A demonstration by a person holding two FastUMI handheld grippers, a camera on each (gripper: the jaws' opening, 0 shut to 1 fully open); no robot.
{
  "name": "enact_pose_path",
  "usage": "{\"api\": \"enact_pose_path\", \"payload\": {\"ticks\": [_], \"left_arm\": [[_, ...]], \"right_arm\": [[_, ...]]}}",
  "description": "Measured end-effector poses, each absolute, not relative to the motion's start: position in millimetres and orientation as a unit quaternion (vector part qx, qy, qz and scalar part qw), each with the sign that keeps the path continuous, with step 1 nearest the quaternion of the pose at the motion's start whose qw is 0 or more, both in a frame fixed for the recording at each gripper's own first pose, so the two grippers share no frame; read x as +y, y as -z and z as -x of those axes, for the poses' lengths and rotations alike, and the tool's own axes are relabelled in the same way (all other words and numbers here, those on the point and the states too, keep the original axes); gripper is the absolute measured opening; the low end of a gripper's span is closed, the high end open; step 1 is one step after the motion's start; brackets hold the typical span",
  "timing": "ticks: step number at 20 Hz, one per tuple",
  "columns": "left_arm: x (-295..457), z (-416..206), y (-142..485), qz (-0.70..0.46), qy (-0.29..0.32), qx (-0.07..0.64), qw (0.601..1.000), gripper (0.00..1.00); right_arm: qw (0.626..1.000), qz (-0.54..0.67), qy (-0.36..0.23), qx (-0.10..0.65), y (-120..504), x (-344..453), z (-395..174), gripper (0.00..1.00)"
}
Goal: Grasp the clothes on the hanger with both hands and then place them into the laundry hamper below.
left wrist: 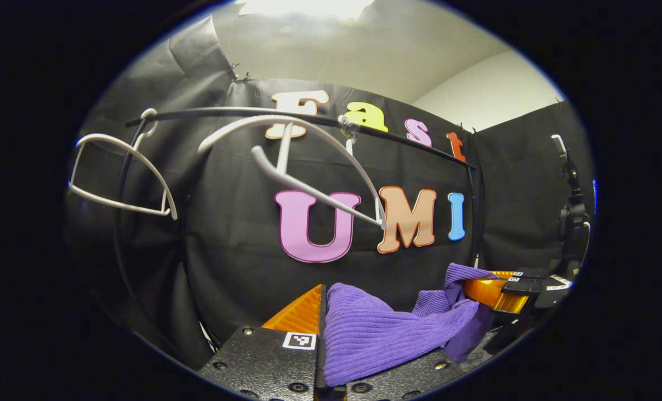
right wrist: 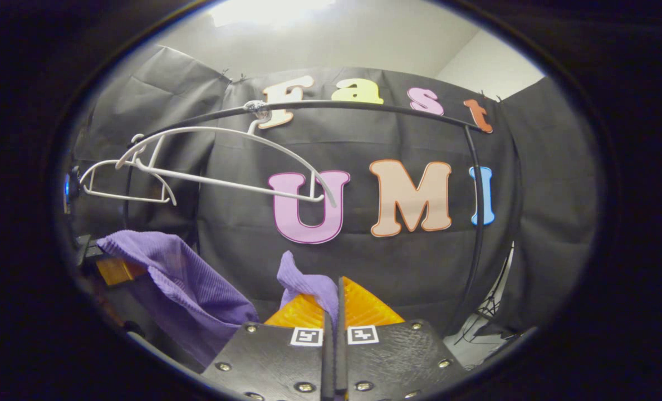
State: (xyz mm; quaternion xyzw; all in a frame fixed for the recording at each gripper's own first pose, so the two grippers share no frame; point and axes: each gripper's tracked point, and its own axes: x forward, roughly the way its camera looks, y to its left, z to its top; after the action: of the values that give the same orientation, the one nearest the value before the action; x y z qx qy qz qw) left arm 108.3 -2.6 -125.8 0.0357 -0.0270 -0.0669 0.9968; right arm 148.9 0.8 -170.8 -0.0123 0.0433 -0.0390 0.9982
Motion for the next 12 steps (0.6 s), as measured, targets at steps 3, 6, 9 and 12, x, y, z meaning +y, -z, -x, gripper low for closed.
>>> {"api": "enact_pose_path", "payload": {"ticks": [3, 6, 9, 12], "left_arm": [[-22.6, -114.8, 126.0, -0.022, 0.075, -0.032, 0.996, 0.05], [-40.8, -123.9, 130.8, -0.025, 0.090, -0.027, 0.995, 0.05], [-54.0, -129.9, 137.2, -0.027, 0.104, -0.030, 0.994, 0.05], [-51.8, -139.7, 148.1, -0.041, 0.097, -0.033, 0.994, 0.05]], "right_arm": [[0.999, 0.000, 0.031, 0.033, 162.4, 8.4, -150.8, 0.02], [0.999, 0.004, 0.023, 0.029, 161.2, 15.1, -153.4, 0.02], [1.000, 0.002, 0.028, 0.013, 160.3, 14.3, -158.1, 0.02], [0.999, 0.004, 0.044, 0.011, 173.1, 6.8, -166.5, 0.02]]}}
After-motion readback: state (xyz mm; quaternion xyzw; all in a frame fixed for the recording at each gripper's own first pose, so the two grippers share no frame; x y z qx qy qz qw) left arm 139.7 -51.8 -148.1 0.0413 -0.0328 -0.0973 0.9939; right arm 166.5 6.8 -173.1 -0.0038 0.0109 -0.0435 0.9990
